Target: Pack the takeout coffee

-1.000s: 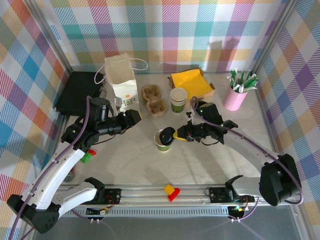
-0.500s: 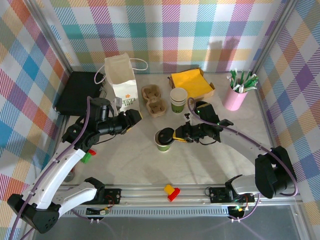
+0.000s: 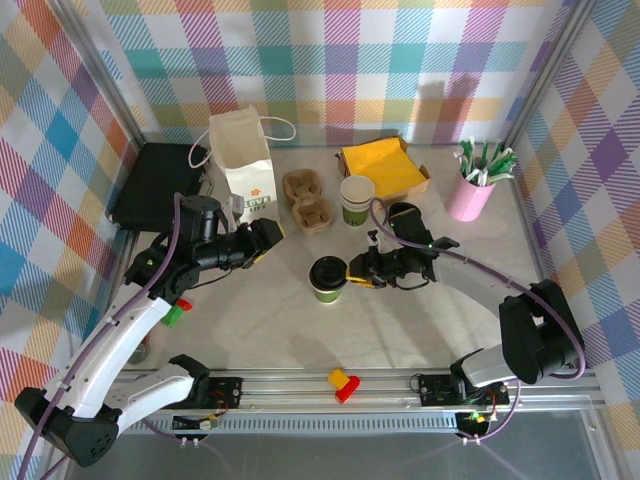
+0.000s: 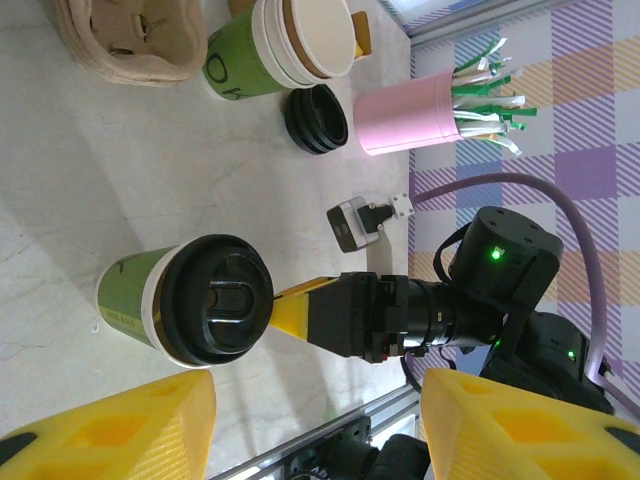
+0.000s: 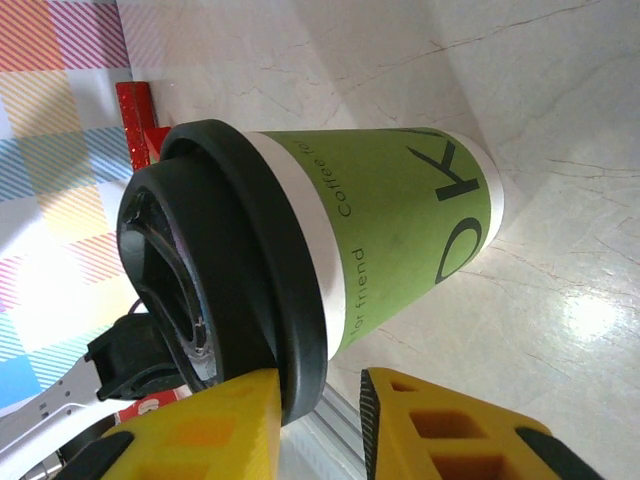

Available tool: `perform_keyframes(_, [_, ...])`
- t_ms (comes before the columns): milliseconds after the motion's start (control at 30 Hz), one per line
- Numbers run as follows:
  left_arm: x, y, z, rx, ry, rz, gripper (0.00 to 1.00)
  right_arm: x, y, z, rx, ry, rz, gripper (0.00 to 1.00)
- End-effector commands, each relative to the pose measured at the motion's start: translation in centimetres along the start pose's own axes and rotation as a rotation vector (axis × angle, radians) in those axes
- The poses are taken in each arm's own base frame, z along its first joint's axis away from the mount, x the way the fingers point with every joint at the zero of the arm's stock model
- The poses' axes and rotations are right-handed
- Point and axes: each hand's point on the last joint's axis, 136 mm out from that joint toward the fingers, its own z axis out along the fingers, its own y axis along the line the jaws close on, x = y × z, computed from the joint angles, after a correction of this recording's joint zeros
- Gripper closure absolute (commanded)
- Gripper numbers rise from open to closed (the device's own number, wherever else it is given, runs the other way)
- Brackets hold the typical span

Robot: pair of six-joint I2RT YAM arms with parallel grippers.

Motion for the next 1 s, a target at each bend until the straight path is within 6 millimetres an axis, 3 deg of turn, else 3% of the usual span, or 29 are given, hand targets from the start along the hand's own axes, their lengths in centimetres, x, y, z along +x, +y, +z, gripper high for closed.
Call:
perform_keyframes(0, [-0.1,0.0,0.0,0.012,-0.001,-0.011,0.44,-0.5,1.3,0.0,-0.020,-0.009,-0.059,0.70])
perform_keyframes(533, [0.0,1.4,1.0,-0.045,0.015,0.006,0.44,0.2,2.2,-0.2,0.010,0.002,-0.113,0.59])
perform_keyframes(700, [-0.2,1.4,1.1,-0.055,0.014,0.023,0.38,0.5,3.2,-1.1,0.009,-0.009,-0.172,0.54])
perform_keyframes(900, [-0.6,1.9,1.8,-0.088,0.009,0.054,0.30,0.8,4.4,-2.5,0.013,-0.054,-0.255,0.44])
perform_keyframes(967, [-0.7,2.5,2.1,-0.129,-0.003,0.097,0.29,0.9,4.5,-2.9,0.013,-0.076,-0.275,0.33])
